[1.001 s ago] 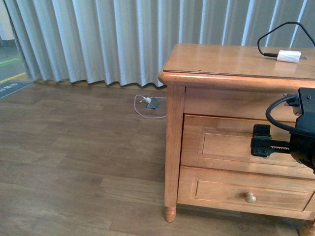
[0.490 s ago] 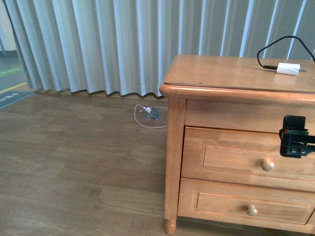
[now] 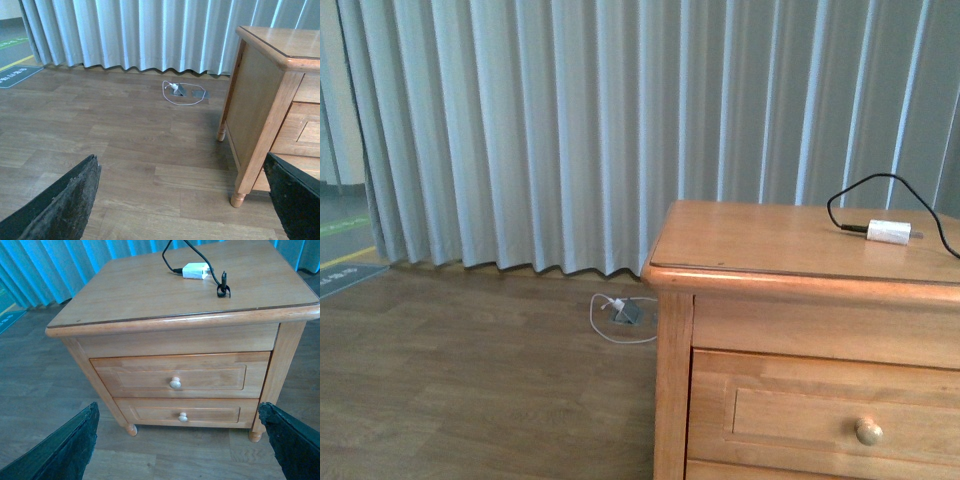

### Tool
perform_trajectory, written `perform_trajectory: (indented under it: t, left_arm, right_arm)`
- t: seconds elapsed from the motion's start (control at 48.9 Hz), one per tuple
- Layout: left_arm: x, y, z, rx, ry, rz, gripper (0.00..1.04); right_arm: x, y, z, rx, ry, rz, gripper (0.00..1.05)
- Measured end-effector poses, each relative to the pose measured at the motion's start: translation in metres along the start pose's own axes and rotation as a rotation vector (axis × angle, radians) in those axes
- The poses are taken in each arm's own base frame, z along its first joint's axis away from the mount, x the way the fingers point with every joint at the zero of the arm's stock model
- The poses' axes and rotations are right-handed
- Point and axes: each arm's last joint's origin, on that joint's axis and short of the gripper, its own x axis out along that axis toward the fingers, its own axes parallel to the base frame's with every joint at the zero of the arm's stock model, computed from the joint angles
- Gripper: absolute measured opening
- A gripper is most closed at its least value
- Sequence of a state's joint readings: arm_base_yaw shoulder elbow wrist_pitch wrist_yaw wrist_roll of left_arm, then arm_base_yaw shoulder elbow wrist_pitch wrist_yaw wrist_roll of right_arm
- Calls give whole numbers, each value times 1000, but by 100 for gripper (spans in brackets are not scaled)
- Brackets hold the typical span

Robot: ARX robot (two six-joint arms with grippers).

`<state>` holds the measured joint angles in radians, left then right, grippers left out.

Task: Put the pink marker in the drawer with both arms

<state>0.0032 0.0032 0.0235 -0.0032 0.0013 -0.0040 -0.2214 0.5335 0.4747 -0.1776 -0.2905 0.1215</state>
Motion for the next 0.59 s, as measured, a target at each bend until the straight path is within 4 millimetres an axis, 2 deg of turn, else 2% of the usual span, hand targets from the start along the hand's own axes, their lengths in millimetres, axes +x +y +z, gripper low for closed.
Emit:
perform_trajectory:
  t: [0.184, 0.225, 0.286, 0.511, 0.593]
  left_arm:
    - [0, 0, 0, 0, 0, 0, 99]
    - [0, 0, 0, 0, 0, 0, 99]
    - [0, 0, 0, 0, 0, 0, 99]
    - [0, 0, 0, 0, 0, 0, 99]
    - [0, 0, 0, 0, 0, 0, 99]
  right_arm:
    - [2, -1, -2, -8, -11, -10, 94]
    - [2, -1, -8, -87, -140, -56, 84]
    - [0, 0, -17, -137, -226, -63, 72]
    - [1, 5, -48, -165, -224, -89, 32]
    - [1, 10, -60, -174, -223, -56, 13]
